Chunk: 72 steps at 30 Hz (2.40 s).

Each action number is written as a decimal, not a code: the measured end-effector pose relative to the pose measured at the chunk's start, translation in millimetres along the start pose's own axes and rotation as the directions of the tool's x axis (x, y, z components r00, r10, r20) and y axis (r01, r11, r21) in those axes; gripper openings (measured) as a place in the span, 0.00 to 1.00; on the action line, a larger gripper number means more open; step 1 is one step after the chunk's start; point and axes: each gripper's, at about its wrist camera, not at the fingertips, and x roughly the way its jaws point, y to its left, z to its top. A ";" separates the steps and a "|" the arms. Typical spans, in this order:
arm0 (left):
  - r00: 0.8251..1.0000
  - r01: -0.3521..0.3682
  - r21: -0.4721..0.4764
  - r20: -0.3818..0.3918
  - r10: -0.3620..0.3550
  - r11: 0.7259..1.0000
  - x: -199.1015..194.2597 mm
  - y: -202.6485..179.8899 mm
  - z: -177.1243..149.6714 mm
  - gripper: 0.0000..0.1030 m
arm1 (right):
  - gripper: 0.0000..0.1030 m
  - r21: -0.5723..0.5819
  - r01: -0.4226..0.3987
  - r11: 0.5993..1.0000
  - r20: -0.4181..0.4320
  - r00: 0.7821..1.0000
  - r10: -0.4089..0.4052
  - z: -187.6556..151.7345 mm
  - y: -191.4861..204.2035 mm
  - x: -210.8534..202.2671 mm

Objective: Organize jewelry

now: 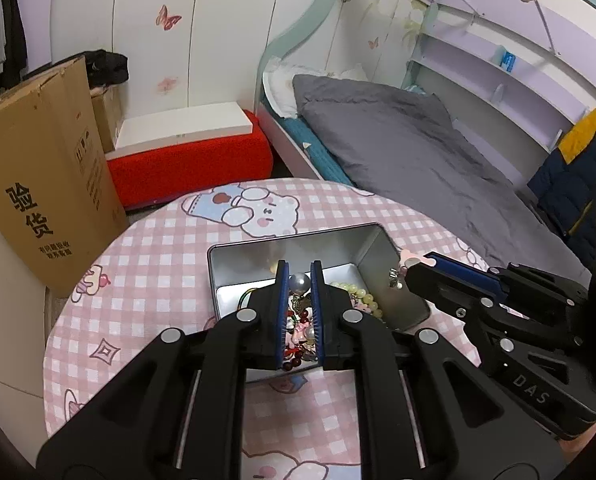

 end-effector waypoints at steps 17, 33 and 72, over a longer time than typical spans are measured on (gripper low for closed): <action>0.999 -0.011 -0.041 -0.041 0.009 0.999 12.8 4.7 -1.2 0.43 | 0.13 0.011 -0.015 1.000 -0.039 0.999 0.016 -2.9 -0.2 14.6; 0.999 -0.050 -0.058 0.017 0.051 0.997 -6.9 9.2 -3.5 0.60 | 0.14 0.016 -0.015 1.000 -0.054 0.998 0.015 -8.0 -1.0 17.2; 0.878 -0.308 -0.102 0.352 0.324 0.946 -211.1 -56.5 -83.8 0.91 | 0.87 -0.084 0.252 0.964 0.264 0.939 -0.223 -50.1 57.9 -158.7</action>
